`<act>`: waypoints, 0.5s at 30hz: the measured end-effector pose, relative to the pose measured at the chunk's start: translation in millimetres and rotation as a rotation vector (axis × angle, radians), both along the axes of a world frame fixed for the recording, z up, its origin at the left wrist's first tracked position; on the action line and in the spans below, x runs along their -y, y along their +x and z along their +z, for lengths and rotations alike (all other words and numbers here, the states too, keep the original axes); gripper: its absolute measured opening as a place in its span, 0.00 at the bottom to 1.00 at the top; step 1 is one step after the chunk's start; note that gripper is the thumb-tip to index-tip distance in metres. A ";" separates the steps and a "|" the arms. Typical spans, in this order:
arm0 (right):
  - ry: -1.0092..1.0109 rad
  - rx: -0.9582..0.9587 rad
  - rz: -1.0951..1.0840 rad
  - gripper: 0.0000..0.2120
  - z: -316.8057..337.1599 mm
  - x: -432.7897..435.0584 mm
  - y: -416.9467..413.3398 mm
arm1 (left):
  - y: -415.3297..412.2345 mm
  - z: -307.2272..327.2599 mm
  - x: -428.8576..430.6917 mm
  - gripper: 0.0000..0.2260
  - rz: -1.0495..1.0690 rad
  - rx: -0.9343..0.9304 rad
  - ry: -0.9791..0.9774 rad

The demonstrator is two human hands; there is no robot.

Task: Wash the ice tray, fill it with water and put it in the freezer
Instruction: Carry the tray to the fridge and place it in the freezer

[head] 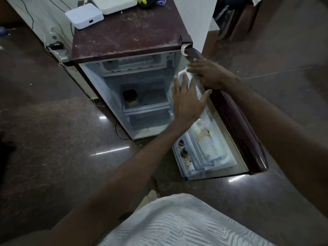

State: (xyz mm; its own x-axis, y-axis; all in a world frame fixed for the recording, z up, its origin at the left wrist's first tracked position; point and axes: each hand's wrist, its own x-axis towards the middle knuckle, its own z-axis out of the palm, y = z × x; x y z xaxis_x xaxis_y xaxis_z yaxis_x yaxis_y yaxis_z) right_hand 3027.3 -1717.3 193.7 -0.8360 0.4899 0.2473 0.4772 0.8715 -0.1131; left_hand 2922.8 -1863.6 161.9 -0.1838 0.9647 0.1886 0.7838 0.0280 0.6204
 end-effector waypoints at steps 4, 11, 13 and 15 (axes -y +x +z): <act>-0.142 -0.021 -0.037 0.18 -8.7 26.6 52.2 | 82.2 13.2 40.9 0.40 -0.010 0.103 -0.076; -0.334 -0.059 -0.176 0.23 -19.4 59.2 66.2 | 142.2 6.9 83.5 0.48 0.061 0.104 -0.176; -0.348 -0.057 -0.177 0.23 -18.6 61.0 63.0 | 144.9 4.2 91.4 0.49 0.053 0.084 -0.203; -0.363 -0.069 -0.198 0.22 -16.7 64.4 59.5 | 142.6 4.1 96.2 0.49 0.054 0.073 -0.217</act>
